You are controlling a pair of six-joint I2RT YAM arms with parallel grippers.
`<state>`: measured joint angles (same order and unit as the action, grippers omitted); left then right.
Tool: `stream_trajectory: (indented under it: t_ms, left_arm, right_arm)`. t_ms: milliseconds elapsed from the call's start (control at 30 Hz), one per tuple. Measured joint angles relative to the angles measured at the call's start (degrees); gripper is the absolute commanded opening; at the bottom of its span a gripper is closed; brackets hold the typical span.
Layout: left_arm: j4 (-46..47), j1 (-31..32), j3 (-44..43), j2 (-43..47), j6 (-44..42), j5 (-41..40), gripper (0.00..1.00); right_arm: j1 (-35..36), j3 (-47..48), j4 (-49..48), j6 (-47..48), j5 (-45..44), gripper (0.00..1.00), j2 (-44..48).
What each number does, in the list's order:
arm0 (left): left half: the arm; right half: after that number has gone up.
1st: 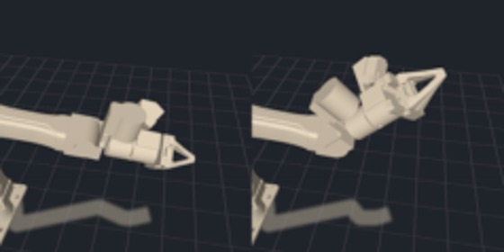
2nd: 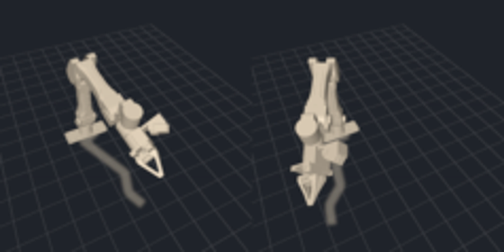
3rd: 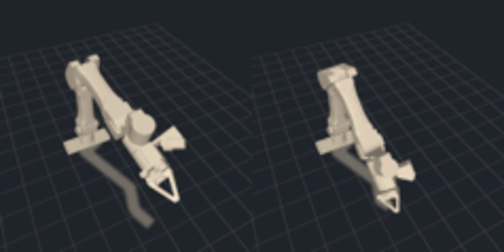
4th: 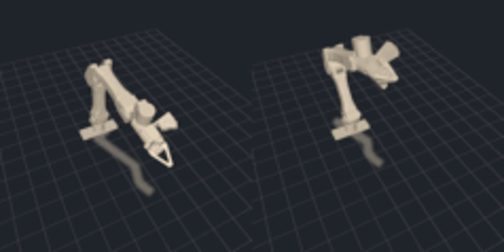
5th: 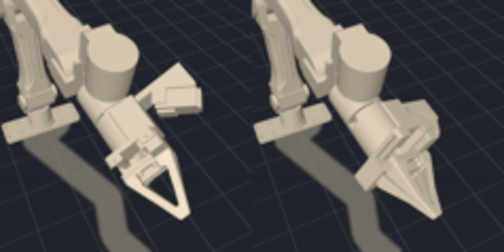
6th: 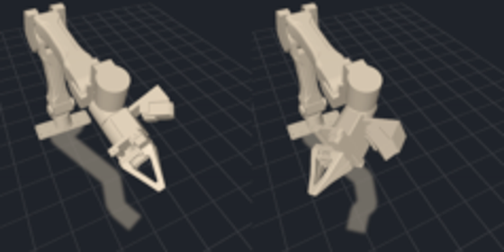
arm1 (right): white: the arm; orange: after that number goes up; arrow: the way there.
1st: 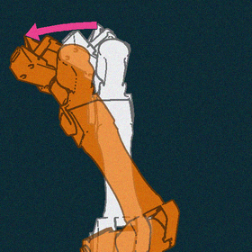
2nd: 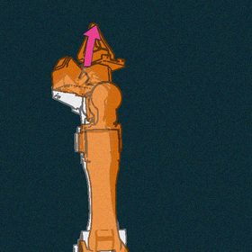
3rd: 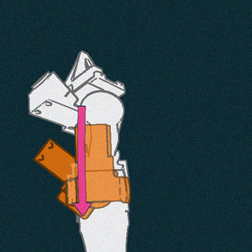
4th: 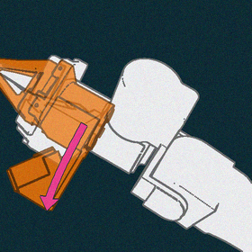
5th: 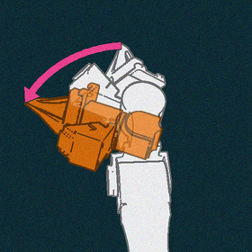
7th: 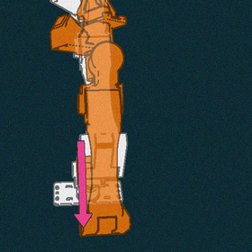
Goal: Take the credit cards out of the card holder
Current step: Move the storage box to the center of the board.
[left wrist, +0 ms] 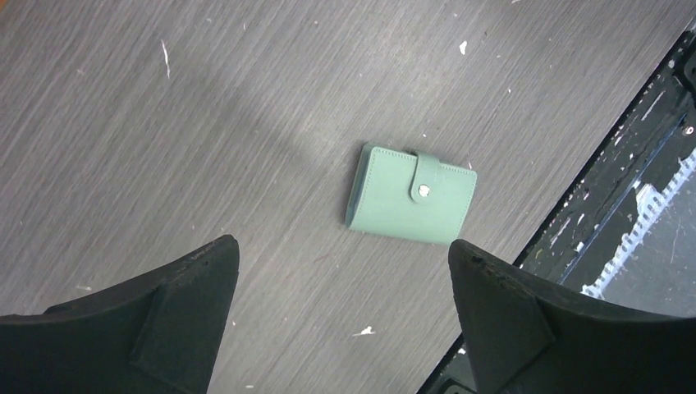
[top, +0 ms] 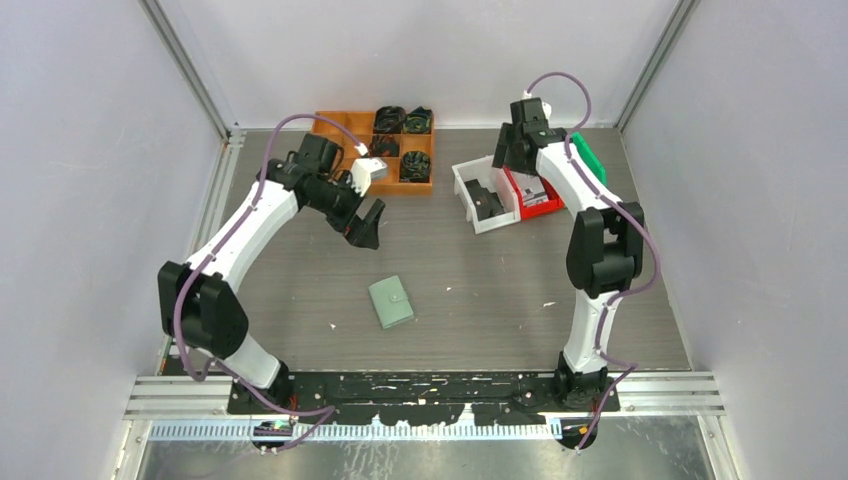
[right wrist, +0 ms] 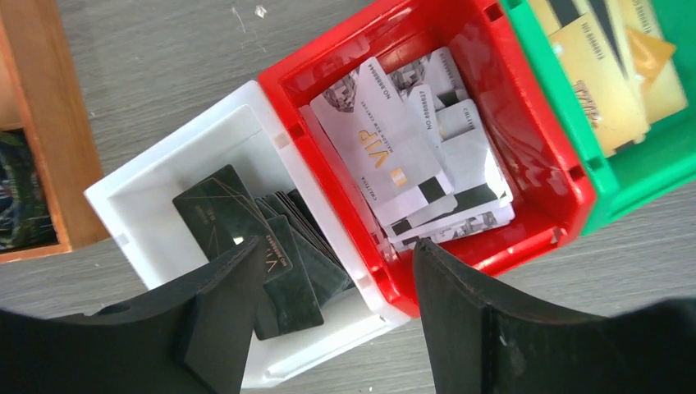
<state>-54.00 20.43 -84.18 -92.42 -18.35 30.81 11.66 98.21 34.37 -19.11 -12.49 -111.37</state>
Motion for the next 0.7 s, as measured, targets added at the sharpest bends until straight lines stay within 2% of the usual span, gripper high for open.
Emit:
stream_trajectory:
  t_ms: [200, 333, 500, 700]
  left_arm:
    - [-1.2, -0.6, 5.0, 4.7, 0.0, -1.5, 0.98]
    - [-1.9, -1.2, 7.0, 5.9, 0.0, -1.7, 0.98]
    - [-2.5, -1.5, 7.1, 6.5, -0.3, -1.7, 0.98]
    - [-2.7, -1.7, 7.3, 6.9, -0.6, -2.1, 0.99]
  right_arm:
    - [-0.1, 1.8, 2.3, 0.0, 1.7, 0.62, -6.2]
    - [0.0, -0.2, 2.4, 0.0, 1.6, 0.4, -6.6]
    - [0.2, -5.6, -1.7, -1.5, 1.6, 0.26, -3.7]
    - [3.9, -14.1, -4.9, -3.6, -2.1, 0.2, 1.8]
